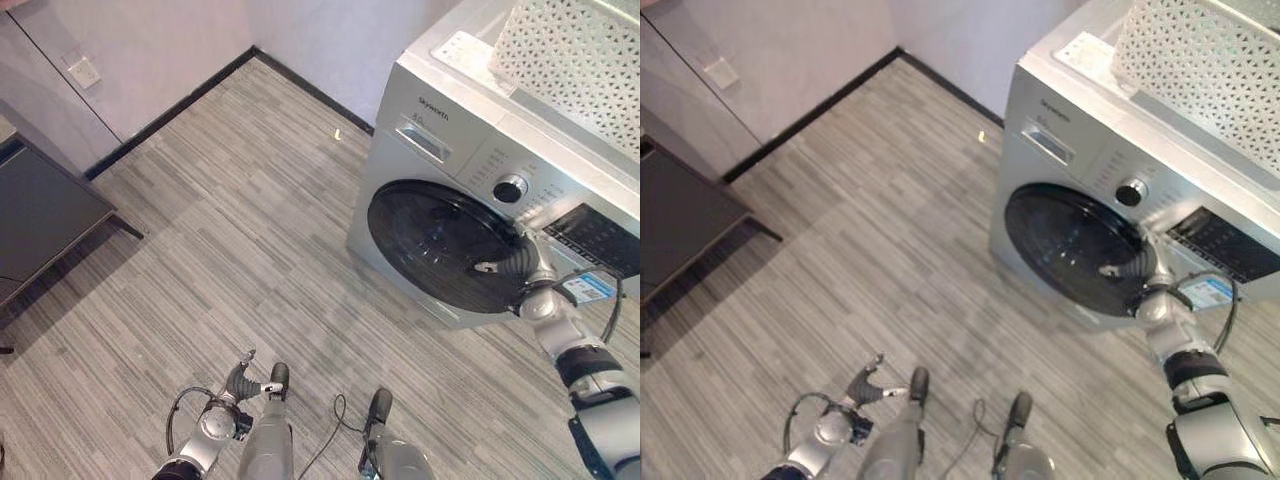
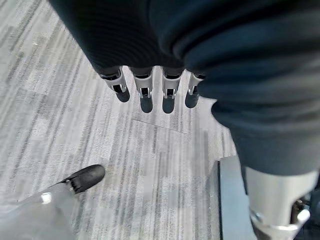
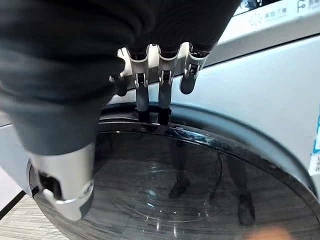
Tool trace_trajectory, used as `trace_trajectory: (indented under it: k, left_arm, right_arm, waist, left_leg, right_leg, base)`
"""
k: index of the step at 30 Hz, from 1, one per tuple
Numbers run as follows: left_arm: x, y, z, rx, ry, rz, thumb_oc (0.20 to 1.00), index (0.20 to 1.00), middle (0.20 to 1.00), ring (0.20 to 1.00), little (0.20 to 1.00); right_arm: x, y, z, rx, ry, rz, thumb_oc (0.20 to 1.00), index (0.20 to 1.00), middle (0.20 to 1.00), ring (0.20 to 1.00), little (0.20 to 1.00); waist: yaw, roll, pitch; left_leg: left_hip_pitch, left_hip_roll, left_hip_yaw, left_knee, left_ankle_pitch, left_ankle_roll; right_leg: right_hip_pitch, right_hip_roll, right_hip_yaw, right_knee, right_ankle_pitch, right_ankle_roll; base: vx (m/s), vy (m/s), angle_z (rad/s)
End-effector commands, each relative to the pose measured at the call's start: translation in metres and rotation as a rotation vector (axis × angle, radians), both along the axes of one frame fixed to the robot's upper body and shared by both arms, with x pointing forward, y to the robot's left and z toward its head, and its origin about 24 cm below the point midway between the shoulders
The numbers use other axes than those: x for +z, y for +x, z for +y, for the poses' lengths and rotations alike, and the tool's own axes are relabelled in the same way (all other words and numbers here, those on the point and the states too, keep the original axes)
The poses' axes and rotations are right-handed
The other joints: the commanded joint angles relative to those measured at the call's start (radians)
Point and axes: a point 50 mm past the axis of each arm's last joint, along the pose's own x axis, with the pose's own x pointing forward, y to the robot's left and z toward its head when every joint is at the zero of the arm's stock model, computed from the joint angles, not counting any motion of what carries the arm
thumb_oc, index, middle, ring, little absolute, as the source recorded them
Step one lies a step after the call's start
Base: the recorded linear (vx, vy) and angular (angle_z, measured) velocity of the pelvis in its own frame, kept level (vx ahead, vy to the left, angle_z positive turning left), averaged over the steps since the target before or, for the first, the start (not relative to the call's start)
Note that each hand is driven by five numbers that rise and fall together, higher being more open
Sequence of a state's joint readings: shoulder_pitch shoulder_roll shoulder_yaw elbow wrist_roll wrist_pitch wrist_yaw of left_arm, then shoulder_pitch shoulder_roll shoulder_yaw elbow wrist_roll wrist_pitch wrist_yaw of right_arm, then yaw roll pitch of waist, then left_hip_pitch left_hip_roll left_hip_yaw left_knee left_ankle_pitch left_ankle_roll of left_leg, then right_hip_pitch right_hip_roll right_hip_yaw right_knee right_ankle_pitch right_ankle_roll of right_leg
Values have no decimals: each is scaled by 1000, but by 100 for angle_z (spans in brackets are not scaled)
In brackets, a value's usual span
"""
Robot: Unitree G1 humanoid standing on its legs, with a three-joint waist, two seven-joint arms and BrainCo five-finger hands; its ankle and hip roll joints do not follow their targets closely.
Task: Grab the laundry basket,head to the washer,open it,put in the laundry and shut it.
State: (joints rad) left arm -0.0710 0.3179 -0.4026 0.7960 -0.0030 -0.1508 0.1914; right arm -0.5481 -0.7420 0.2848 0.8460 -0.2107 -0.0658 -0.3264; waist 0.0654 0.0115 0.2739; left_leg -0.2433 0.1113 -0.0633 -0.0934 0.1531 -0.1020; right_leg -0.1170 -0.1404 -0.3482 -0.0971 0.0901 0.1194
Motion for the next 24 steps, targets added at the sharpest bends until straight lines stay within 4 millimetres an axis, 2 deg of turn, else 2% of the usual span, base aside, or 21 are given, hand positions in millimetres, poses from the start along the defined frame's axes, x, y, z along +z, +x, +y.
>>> trace_trajectory:
  k: [1, 4, 10, 20, 24]
  left_arm:
    - [6, 5, 2, 15, -28, -46, 1000, 1000, 1000, 1000, 1000]
    - [5, 5, 1, 24, -32, -40, 1000, 1000, 1000, 1000, 1000]
    - [5, 7, -9, -20, -42, -45, 1000, 1000, 1000, 1000, 1000]
    - [21, 17, -15, -45, -102, -122, 1000, 1000, 1000, 1000, 1000]
    - [25, 20, -15, -59, -101, -139, 1000, 1000, 1000, 1000, 1000]
  right_arm:
    - [12, -27, -65, -263, -47, 63, 1000, 1000, 1000, 1000, 1000]
    - [3, -29, -65, -290, 3, 80, 1000, 1000, 1000, 1000, 1000]
    - [-7, -15, -45, -240, 42, 115, 1000, 1000, 1000, 1000, 1000]
    - [-23, -5, -23, -161, 65, 177, 1000, 1000, 1000, 1000, 1000]
    - [-42, -4, -2, -83, 107, 230, 1000, 1000, 1000, 1000, 1000]
  waist:
    - [14, -10, -6]
    - [16, -12, 0]
    - [17, -6, 16]
    - [33, 20, 28]
    - [44, 29, 31]
  left_leg:
    - [68, -20, 10, 6, -142, 36]
    - [62, -17, 12, 6, -141, 36]
    - [45, -18, 13, 6, -135, 34]
    - [16, -33, 3, 6, -124, 32]
    - [10, -37, -1, 6, -124, 32]
  right_leg:
    - [-31, -57, 49, 10, -50, 22]
    - [-40, -52, 56, 10, -50, 20]
    - [-62, -46, 65, 10, -51, 18]
    - [-82, -52, 62, 10, -49, 18]
    - [-85, -53, 63, 10, -49, 17]
  base:
    - [28, -29, 14]
    - [11, -15, 4]
    - [0, -2, -1]
    - [1, -2, 0]
    - [0, 0, 0]
